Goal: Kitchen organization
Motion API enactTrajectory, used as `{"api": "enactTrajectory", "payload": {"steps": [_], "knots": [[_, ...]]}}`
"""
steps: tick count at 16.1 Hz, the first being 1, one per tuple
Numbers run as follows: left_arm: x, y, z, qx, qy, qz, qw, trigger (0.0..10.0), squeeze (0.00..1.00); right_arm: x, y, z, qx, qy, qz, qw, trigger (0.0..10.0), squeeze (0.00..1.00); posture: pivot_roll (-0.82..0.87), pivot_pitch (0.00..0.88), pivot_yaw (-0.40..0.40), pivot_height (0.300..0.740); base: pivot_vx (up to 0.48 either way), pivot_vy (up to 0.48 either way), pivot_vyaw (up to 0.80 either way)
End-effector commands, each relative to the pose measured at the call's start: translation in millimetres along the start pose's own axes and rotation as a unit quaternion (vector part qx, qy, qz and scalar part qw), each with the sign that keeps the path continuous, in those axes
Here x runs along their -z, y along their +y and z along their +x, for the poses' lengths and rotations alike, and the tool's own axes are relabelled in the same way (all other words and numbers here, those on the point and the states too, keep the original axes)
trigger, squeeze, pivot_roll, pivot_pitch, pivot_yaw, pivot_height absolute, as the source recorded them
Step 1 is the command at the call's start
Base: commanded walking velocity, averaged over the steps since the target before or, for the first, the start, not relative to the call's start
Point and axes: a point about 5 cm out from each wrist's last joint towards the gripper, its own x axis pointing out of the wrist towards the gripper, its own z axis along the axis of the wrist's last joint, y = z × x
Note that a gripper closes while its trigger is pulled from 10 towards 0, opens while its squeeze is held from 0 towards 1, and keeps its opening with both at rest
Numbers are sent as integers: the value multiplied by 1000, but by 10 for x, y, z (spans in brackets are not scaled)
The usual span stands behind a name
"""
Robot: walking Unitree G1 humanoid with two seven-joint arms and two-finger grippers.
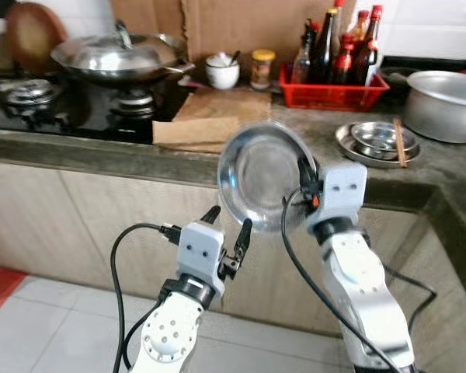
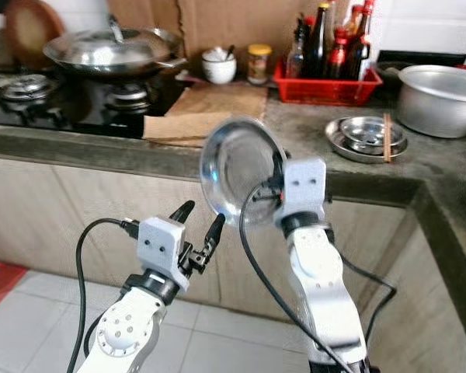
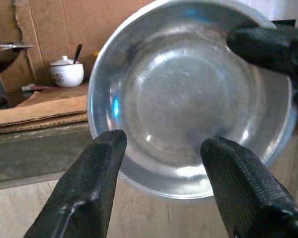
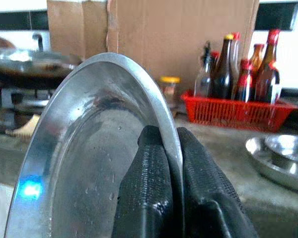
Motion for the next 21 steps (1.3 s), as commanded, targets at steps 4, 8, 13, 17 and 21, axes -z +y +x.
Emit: {"api": "enactTrajectory", "payload": {"steps": [4,8,13,17,21], "knots": [[44,-3,-30,-1,12,-2,1000,10000,0,41,67,-99,-23,1,12,1000,10000,0,165,52,-26,740,0,143,-200],[51,-5,-36,1,14,-4,1000,10000,0,78,60,-124,-23,7,12,1000,10000,0,164,48,-23,740,0,430,-800],[62,-16,-37,6,16,-4,1000,10000,0,87,52,-136,-20,8,11,1000,10000,0,164,43,-22,740,0,455,-798],[63,-17,-31,10,16,-4,1000,10000,0,98,46,-152,-16,12,10,1000,10000,0,162,42,-21,740,0,454,-791],[71,-25,-34,14,18,-6,1000,10000,0,136,35,-216,-10,22,11,1000,10000,0,162,49,-17,740,0,456,-788]]}}
